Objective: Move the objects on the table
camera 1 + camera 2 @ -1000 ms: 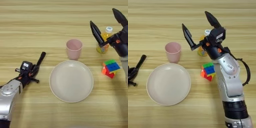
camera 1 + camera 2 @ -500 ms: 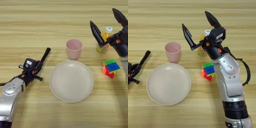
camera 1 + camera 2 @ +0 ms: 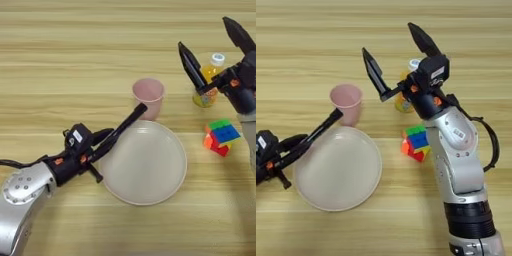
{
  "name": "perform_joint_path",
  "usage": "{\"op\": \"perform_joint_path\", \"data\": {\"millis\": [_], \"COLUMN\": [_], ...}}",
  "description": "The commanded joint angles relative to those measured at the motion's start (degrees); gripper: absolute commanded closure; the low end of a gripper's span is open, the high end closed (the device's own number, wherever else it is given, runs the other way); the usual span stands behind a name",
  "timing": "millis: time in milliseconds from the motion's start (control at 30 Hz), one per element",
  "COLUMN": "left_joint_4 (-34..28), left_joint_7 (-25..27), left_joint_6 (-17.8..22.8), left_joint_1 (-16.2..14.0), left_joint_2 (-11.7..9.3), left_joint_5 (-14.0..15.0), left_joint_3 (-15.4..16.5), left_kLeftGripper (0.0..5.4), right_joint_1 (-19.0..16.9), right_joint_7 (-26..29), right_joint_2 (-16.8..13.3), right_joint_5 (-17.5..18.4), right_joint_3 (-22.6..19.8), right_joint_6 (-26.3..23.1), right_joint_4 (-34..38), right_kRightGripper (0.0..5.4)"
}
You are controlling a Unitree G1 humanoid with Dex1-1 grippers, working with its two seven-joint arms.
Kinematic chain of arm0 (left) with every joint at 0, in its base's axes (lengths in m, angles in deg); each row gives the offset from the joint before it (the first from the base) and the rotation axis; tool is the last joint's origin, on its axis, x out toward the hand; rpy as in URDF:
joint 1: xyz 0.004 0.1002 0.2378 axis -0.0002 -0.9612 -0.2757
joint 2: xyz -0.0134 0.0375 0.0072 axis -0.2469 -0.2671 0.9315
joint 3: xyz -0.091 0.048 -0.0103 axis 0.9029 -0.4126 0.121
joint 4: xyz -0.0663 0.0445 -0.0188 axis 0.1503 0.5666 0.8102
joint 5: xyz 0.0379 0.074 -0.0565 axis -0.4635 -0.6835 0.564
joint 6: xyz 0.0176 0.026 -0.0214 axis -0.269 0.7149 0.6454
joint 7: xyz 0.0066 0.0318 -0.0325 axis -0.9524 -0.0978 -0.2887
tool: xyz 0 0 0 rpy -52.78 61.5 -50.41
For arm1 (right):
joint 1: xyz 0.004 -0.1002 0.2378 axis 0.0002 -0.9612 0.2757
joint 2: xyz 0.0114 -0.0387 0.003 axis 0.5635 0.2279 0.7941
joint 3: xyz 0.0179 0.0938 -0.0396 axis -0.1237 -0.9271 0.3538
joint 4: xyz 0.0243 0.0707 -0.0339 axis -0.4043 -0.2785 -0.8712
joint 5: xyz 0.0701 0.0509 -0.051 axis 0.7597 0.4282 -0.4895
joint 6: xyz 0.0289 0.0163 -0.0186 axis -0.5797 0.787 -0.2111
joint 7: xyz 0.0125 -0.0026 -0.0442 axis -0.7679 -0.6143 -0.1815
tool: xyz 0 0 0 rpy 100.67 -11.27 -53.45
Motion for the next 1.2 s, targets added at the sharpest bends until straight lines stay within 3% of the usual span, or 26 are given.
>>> {"op": "perform_joint_path", "data": {"millis": [33, 367, 700, 1033, 1200], "left_joint_4": [-0.75, 1.61, 8.09, 11.18, 12.06], "left_joint_7": [2.27, 3.89, 2.05, 0.97, -0.02], "left_joint_6": [-1.53, -2.85, -5.20, -7.07, -7.74], "left_joint_1": [-0.77, -0.47, 0.87, 1.04, 1.28], "left_joint_2": [-1.82, -2.43, -2.35, -2.01, -1.95], "left_joint_5": [-0.69, -1.36, -6.45, -8.83, -9.85], "left_joint_3": [-1.75, -3.79, -6.16, -6.72, -6.62], "left_kLeftGripper": [4.66, 4.66, 4.66, 4.66, 4.14], "right_joint_1": [0.84, 1.15, 1.00, 0.93, 0.93], "right_joint_7": [-0.18, -0.20, -0.28, -0.15, -0.08], "right_joint_2": [0.19, 0.26, 0.25, 0.37, 0.38], "right_joint_5": [-0.52, -0.62, -0.82, -1.08, -1.09], "right_joint_3": [0.20, 0.21, 0.11, 0.06, 0.06], "right_joint_6": [-0.09, -0.01, 0.19, 0.32, 0.39], "right_joint_4": [-0.12, -0.46, -0.51, -0.71, -0.78], "right_kRightGripper": [0.00, 0.00, 0.00, 0.00, 0.00]}}
